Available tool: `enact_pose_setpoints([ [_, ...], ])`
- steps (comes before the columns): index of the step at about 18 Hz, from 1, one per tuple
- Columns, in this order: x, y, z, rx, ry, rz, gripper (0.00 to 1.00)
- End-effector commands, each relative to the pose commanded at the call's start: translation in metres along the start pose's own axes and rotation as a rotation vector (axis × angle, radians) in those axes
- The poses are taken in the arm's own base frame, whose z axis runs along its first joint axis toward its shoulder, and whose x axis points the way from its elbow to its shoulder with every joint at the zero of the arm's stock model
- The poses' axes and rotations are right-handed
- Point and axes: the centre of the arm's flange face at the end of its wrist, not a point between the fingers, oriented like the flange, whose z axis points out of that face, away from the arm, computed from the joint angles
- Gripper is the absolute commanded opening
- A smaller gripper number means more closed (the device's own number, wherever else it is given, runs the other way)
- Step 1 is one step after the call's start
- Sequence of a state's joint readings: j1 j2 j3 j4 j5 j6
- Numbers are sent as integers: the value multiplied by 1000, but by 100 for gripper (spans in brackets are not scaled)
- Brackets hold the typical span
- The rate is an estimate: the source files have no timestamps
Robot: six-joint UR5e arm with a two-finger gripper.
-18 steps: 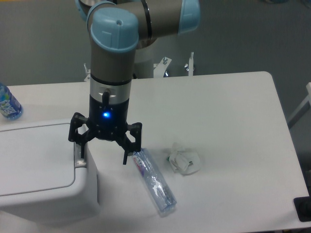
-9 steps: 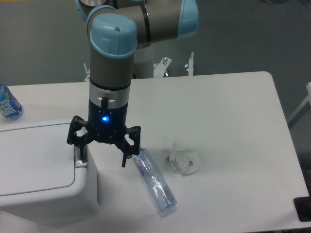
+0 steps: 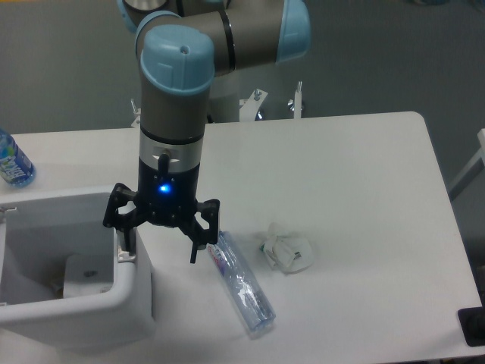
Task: Open the trash can
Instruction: 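Lift the gripper up and away from the opened trash can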
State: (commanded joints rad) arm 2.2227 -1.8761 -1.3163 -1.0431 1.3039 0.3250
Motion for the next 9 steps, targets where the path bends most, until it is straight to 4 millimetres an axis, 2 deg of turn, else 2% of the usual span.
enact_pose_setpoints([
  [2, -8, -4, -10, 10, -30, 92, 100],
  [5, -52, 6, -32, -25, -152, 136, 100],
  [8, -84, 21, -42, -111, -233, 235, 100],
  [9, -89, 26, -44, -149, -243, 271, 100],
])
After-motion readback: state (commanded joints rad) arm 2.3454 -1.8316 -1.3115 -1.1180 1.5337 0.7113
